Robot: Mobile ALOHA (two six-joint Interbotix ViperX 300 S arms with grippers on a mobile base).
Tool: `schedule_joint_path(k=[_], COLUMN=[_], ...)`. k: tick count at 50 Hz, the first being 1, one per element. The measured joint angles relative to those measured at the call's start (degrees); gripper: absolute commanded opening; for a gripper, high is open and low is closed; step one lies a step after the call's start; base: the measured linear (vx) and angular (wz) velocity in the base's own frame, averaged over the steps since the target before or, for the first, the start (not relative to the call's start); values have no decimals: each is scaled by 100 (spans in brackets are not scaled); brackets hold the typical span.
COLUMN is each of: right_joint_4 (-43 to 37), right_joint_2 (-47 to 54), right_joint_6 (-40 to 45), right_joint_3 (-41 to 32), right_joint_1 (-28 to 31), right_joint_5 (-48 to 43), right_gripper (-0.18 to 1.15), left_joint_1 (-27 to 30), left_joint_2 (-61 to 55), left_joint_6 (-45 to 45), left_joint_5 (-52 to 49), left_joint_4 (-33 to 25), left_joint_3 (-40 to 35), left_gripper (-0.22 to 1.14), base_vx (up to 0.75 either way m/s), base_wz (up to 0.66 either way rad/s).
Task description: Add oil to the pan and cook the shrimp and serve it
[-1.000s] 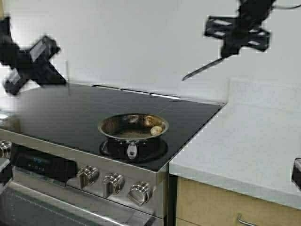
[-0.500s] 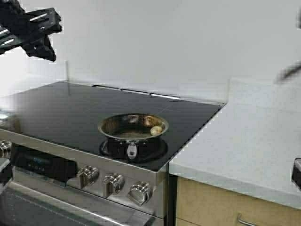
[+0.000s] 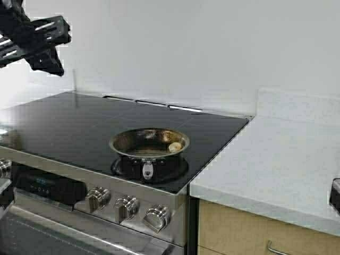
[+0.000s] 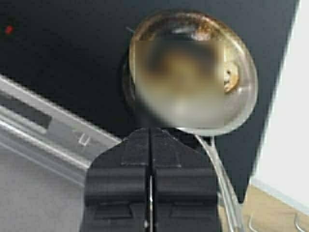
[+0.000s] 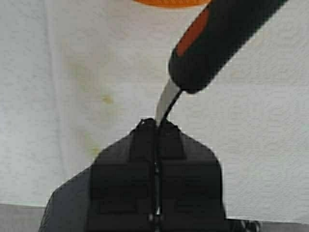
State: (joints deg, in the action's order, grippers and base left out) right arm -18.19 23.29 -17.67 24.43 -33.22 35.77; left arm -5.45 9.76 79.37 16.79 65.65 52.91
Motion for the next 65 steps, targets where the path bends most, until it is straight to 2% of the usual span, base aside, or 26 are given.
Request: schedule_joint_path(k=[14, 27, 65], right_joint_4=[79, 79, 79], right_joint_2=[747, 1143, 1459], right_joint_6=[35, 35, 0], right_joint_3=[-132, -272, -431], right_joint_1=[-396, -422, -439], right_joint_5=[-97, -123, -26], right_gripper=[8, 8, 10], left_joint_1=[9, 18, 9], left_joint_2=[-26, -114, -246], left_joint_6=[0, 0, 9], left_joint_5=[0, 0, 0], left_joint_4=[0, 0, 0], left_joint_3=[-26, -26, -26], left_gripper=[5, 5, 5], base_vx=[0, 0, 0], base_wz=[0, 0, 0])
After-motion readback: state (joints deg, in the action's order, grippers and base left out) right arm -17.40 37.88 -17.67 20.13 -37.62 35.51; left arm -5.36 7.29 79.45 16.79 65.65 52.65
